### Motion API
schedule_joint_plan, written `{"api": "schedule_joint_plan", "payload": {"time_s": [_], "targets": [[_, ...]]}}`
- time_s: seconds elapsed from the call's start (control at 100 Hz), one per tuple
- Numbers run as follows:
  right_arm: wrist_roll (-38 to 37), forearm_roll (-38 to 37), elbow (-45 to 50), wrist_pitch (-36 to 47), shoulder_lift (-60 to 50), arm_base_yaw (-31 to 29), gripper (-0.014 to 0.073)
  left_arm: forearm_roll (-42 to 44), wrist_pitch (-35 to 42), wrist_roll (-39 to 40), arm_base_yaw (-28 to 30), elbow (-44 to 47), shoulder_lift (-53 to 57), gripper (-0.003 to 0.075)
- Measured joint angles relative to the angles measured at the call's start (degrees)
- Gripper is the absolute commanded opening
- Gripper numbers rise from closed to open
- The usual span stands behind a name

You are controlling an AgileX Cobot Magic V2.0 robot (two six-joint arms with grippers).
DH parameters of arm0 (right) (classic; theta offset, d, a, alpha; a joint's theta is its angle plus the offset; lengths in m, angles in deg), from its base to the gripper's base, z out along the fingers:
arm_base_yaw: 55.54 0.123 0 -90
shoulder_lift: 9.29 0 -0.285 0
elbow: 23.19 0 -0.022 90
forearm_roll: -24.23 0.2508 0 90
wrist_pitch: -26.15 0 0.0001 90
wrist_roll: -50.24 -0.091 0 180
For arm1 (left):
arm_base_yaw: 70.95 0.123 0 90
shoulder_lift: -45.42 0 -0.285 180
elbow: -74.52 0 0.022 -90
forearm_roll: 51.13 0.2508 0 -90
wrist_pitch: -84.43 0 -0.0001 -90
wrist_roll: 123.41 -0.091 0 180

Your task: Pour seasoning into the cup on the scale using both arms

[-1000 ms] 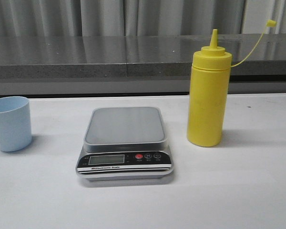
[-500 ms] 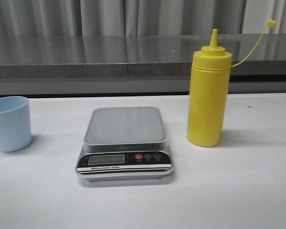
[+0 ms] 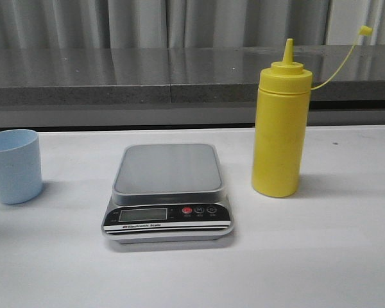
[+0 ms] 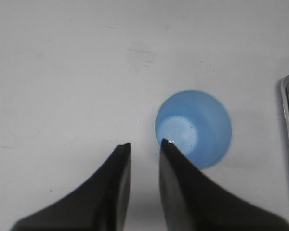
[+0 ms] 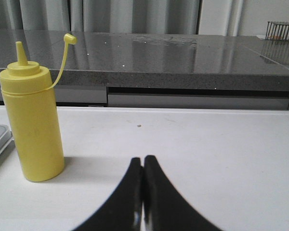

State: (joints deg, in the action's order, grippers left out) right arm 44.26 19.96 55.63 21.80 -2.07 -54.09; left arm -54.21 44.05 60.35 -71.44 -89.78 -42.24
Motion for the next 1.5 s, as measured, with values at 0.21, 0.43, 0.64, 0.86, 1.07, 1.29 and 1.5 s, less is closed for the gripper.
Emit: {"api": "schedule_joint_plan", "payload": {"time_s": [0.21,0.43,0.64,0.86,1.07,1.29,1.5], "targets": [[0.0,0.0,0.0,0.0,0.0,0.0,-0.0066,-0.8,-0.1,0.0,0.0,-0.4,-3.9,0.0516],[0.0,0.0,0.0,0.0,0.0,0.0,-0.0066,-1.7,1.4,0.0,-0.1,-0.6,-7.2,0.0516],[0.0,0.0,0.0,0.0,0.0,0.0,-0.0066,-2.0,4.6,0.0,-2.0,-0.7,-11.7,0.0516],[0.0,0.0,0.0,0.0,0.0,0.0,-0.0066,-2.3,6.6,0.0,-2.7,-0.7,-17.2,0.0516],[0.0,0.0,0.0,0.0,0.0,0.0,-0.0066,-2.3,7.8,0.0,-2.7,-0.9,-20.1,0.0491],[0.0,0.0,0.0,0.0,0.0,0.0,-0.0066,-2.3,9.6,0.0,-2.7,-0.9,-20.4,0.0176],[0.0,0.0,0.0,0.0,0.0,0.0,-0.0066,-2.4,10.0,0.0,-2.7,-0.9,-20.4,-0.002]]}}
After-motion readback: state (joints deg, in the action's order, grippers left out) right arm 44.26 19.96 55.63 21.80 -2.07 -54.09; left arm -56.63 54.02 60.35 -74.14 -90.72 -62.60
